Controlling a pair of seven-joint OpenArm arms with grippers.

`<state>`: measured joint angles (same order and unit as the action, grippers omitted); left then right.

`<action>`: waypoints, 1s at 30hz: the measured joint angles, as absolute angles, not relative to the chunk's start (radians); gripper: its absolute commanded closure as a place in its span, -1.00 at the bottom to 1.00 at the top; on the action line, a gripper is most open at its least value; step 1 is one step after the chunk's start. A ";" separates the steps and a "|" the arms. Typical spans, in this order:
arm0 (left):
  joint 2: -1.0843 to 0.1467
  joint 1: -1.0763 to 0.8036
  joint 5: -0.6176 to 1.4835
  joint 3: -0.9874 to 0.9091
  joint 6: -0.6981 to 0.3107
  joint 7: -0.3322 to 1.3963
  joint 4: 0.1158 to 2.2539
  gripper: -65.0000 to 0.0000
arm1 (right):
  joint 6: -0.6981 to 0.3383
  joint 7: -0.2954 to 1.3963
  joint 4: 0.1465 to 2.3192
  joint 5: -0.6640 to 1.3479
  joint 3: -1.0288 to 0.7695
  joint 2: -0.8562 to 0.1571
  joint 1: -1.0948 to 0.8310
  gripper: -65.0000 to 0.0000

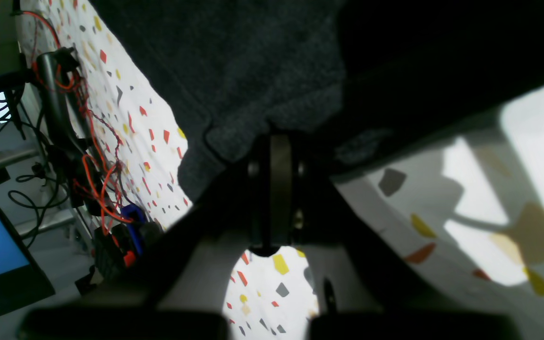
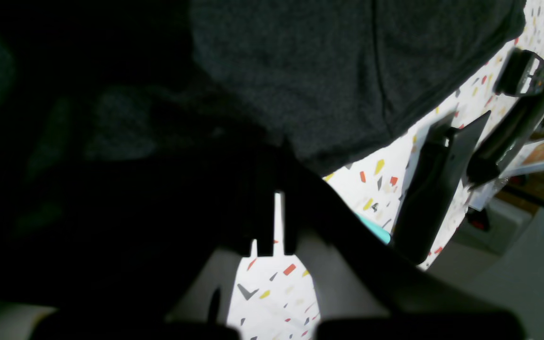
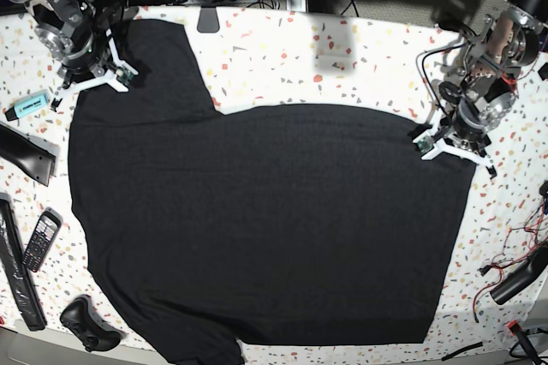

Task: Fold the T-shirt properly
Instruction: 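Move the right gripper to the other shoulder corner and grasp it, then lift both shoulder corners and pull the shirt toward the robot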

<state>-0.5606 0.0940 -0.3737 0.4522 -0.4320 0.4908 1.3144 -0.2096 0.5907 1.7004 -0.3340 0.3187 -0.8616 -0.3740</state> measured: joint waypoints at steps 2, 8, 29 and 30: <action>-0.563 0.090 -0.367 0.452 -0.427 0.485 1.314 1.00 | -0.198 0.587 1.700 -0.320 0.322 -0.878 -0.380 1.00; -0.562 0.001 -0.295 0.339 -0.411 0.416 1.351 1.00 | -0.185 0.587 1.723 -0.319 0.295 -0.939 -0.469 1.00; -0.554 -0.608 -0.172 -0.112 -0.497 0.400 1.798 1.00 | -0.185 0.576 2.014 -0.274 -0.201 -0.836 -1.126 1.00; -0.554 -0.622 -0.171 -0.117 -0.498 0.401 1.802 1.00 | -0.187 0.576 2.024 -0.288 -0.208 -0.826 -1.148 1.00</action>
